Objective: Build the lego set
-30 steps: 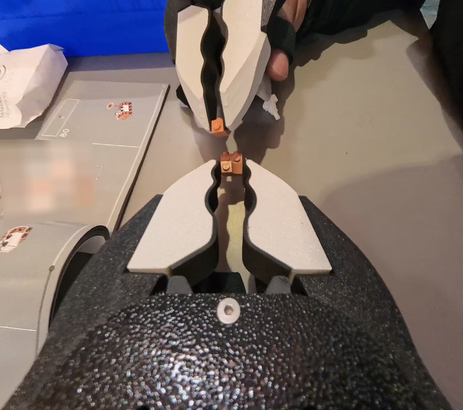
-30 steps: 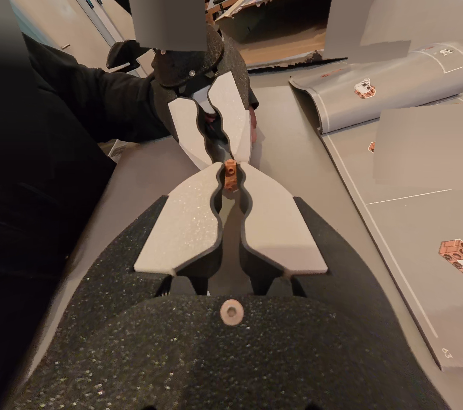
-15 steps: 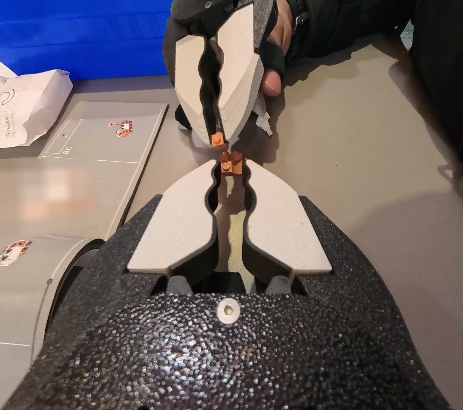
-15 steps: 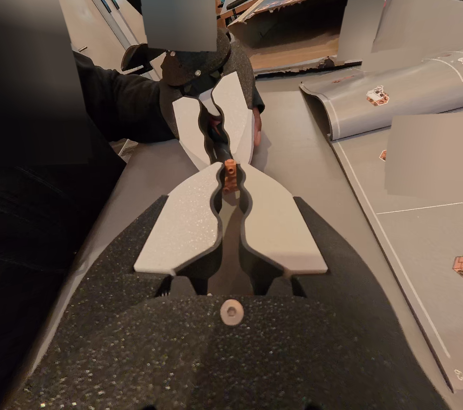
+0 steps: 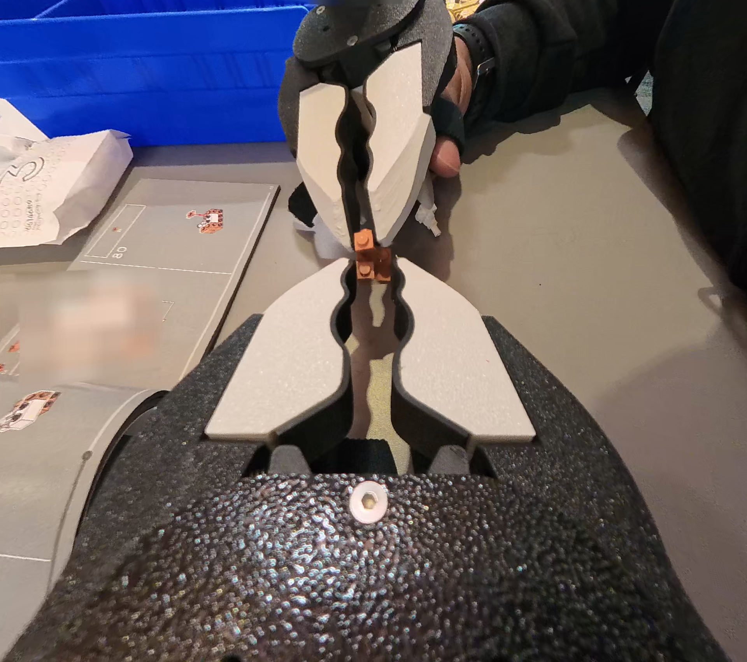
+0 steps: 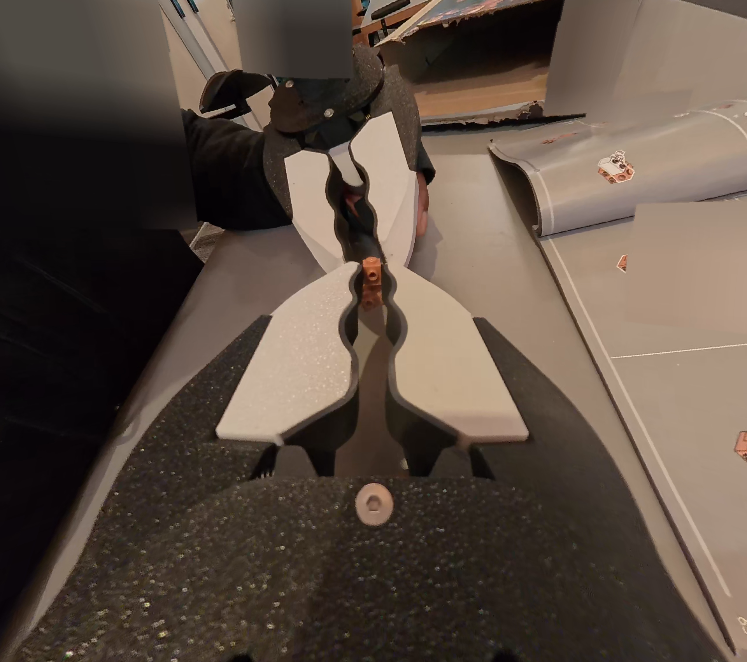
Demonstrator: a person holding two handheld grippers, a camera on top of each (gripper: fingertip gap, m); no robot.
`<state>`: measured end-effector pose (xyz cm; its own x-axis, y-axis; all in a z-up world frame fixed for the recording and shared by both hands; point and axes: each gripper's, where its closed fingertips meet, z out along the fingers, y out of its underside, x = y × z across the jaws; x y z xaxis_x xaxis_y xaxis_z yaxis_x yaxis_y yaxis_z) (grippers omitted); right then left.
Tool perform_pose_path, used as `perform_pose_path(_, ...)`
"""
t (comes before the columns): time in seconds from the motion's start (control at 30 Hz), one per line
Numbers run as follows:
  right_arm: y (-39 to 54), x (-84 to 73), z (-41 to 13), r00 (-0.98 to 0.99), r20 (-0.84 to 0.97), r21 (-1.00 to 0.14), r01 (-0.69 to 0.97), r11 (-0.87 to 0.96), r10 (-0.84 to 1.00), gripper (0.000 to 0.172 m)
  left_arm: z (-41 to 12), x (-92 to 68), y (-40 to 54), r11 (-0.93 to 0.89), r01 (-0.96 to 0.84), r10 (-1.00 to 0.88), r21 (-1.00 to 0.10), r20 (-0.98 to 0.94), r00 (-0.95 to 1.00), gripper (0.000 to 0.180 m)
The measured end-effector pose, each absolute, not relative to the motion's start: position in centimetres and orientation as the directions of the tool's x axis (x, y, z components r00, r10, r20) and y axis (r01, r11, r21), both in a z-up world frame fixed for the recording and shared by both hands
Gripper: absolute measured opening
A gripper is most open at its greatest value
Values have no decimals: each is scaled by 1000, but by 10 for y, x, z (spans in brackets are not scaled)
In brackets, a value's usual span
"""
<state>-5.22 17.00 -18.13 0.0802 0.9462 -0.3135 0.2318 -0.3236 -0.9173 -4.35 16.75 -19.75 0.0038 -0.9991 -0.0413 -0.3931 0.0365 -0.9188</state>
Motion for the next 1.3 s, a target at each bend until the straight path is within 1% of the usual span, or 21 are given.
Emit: perform_pose_path(1.3, 170, -53, -183, 94, -282, -921, 252, -297, 955, 10, -194, -45, 167, 35, -371, -999, -928, -34, -9, 15)
